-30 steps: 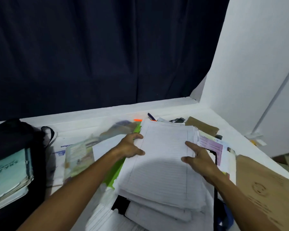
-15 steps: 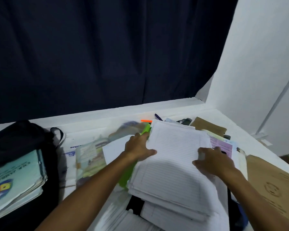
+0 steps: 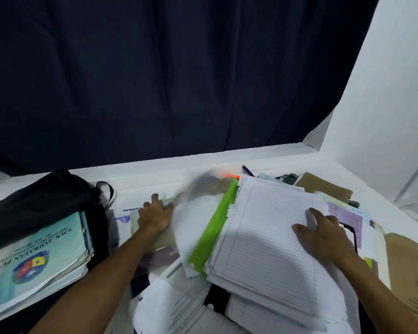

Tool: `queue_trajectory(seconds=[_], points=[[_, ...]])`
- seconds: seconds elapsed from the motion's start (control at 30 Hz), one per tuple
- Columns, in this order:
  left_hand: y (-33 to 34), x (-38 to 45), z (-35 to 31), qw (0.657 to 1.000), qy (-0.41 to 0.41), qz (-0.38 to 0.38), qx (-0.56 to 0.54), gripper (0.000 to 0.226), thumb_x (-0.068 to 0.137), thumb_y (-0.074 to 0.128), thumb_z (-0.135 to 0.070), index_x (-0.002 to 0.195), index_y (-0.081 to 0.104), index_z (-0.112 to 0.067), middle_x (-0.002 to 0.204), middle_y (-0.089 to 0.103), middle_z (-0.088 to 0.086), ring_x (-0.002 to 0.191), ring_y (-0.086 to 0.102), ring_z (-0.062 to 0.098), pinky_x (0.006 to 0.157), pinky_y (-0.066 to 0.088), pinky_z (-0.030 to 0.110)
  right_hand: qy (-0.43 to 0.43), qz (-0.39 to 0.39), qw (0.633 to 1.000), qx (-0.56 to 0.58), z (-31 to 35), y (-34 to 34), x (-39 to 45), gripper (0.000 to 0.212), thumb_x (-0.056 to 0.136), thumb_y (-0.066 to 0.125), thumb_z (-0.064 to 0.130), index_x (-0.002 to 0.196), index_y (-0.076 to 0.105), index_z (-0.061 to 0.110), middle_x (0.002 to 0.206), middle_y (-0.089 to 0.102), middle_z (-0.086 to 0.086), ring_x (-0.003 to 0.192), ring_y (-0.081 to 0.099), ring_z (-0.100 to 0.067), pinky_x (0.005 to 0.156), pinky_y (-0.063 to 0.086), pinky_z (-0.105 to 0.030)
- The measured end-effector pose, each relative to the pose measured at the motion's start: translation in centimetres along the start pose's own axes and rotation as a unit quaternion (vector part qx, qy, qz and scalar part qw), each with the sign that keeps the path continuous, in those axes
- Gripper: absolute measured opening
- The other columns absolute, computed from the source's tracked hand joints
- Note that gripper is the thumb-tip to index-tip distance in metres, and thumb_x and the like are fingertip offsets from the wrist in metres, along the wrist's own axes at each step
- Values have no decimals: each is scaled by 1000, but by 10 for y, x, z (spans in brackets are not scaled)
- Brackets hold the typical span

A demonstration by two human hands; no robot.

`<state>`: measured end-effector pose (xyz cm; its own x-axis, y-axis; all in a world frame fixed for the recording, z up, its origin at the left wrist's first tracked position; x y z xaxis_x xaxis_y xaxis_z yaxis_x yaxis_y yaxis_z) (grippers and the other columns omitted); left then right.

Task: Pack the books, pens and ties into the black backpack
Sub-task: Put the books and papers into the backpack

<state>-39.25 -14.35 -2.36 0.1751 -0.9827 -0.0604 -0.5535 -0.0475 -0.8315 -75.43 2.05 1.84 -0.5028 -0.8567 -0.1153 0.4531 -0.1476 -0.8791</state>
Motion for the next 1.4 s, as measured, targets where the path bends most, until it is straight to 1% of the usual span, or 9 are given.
queue_trajectory(seconds=[0.13,0.27,0.4,0.47,0.57,0.73,0.9,1.1,1.4], points=[[-21,0,-23,990,-4,-4,-141,63,97,47,-50,143,30,-11,117,61,26,110,58,40,91,44,41,8,-29,994,101,-9,-5,2,64,91,54,49,145,33,24,147,41,-15,130,41,-37,101,37,-47],[-57,-34,-92,906,7,124,-404,53,99,37,-56,132,40,-16,75,72,16,54,52,23,58,37,31,12,-81,989,120,-25,-5,3,71,85,46,68,140,45,23,145,47,-8,128,45,-31,102,38,-46],[-62,-91,-150,759,114,441,-465,71,84,21,-75,141,36,-34,112,68,27,99,67,45,80,54,43,11,-168,934,315,-27,-15,3,39,98,49,33,133,52,15,131,57,-9,117,54,-28,94,41,-35],[-40,-98,-156,788,177,398,-435,58,94,26,-63,137,43,-29,105,71,21,97,69,38,77,56,39,15,-169,892,419,-28,-20,0,33,100,45,29,125,57,11,125,61,-8,112,58,-29,94,46,-39],[6,-81,-135,922,270,106,-257,17,98,56,-21,114,61,-21,99,70,-3,100,66,21,83,50,32,42,-145,854,497,-27,-27,-5,33,101,42,33,119,60,13,114,64,-7,107,60,-29,96,47,-45],[52,-86,-111,969,178,165,-52,76,83,72,-44,145,33,-24,138,53,8,121,53,27,96,46,37,33,-86,922,377,-34,-16,-9,54,95,48,49,138,45,16,127,58,-6,112,56,-25,95,41,-34],[52,-79,-125,962,146,200,-115,86,77,80,-35,143,24,-32,146,46,5,112,59,25,88,49,33,11,-63,963,263,-33,6,-18,74,80,75,36,140,36,18,129,56,-4,108,57,-23,82,42,-30],[37,-75,-132,876,97,317,-351,76,87,64,7,137,31,-39,123,55,10,69,70,24,60,60,41,28,-71,946,314,-34,6,-14,87,75,80,13,145,28,16,128,49,-1,113,49,-23,88,40,-32],[35,-90,-145,802,96,463,-365,66,80,64,16,126,62,-31,129,62,10,84,69,25,61,59,30,9,-42,925,378,-54,10,-9,102,75,80,12,152,14,26,140,49,-6,119,53,-27,93,44,-33]])
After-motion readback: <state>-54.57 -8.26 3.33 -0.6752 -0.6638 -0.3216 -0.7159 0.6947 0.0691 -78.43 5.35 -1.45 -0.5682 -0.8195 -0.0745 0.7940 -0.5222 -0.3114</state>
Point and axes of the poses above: each hand's wrist, its own x-axis towards the middle knuckle, its own y-axis out of the palm, z = x × y, the point moved 1 cm from there along x, towards the middle knuckle
